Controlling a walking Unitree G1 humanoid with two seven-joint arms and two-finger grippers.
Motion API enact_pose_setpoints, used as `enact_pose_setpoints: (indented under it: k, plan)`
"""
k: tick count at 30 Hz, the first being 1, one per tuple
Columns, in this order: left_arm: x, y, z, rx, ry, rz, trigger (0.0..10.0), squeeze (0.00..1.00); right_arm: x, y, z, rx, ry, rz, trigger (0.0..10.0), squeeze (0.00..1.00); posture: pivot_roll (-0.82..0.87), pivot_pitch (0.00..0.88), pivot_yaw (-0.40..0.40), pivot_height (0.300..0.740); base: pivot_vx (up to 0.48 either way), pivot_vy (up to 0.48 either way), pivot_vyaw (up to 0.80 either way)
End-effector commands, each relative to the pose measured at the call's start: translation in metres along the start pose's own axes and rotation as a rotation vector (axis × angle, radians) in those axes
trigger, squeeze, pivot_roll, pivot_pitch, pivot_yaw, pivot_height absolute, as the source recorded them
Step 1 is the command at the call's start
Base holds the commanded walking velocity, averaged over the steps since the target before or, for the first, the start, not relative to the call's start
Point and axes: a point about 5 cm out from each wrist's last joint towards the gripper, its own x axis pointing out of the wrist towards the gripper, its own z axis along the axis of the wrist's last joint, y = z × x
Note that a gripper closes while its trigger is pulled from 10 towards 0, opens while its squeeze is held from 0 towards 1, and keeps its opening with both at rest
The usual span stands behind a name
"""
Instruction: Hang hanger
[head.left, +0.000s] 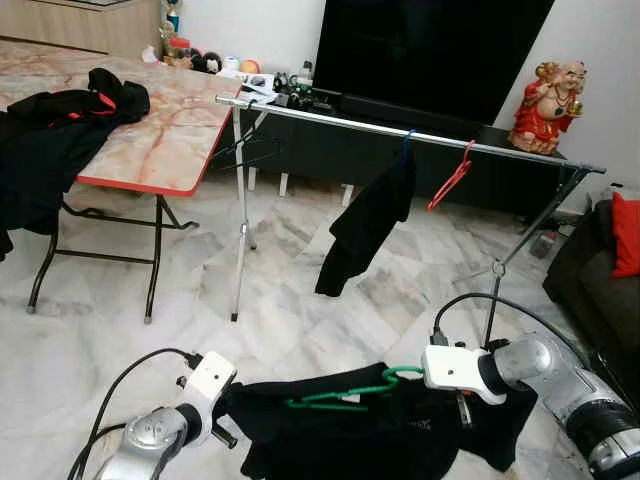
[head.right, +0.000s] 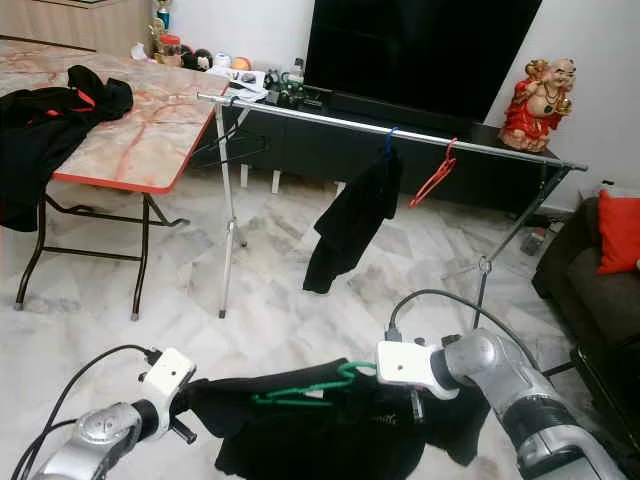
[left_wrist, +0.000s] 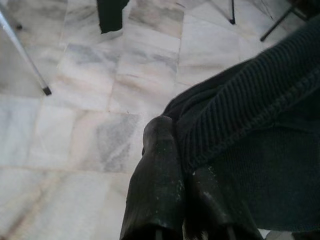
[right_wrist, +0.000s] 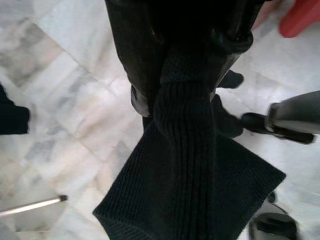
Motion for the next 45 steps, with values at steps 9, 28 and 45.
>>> enact_pose_setpoints:
  k: [9,28,45]
  plan:
    - [-0.022,0.006,0.031,0.069,-0.031,-0.164,0.0,0.00,0.000,-0.007,-0.006,-0.025,0.089,-0.102,0.0,0.00,0.17,0.000,-0.169,0.740,0.000,0.000,0.00]
    - [-0.036,-0.066,0.101,0.181,-0.155,-0.600,0.0,0.00,0.047,-0.022,0.065,0.135,-0.232,-0.286,0.0,0.00,0.18,0.000,-0.176,0.740,0.000,0.000,0.00]
    - [-0.032,-0.095,0.096,0.236,-0.090,-0.704,10.0,1.00,0.054,-0.039,0.087,0.257,-0.281,-0.483,0.0,0.00,0.19,0.000,-0.182,0.740,0.000,0.000,0.00]
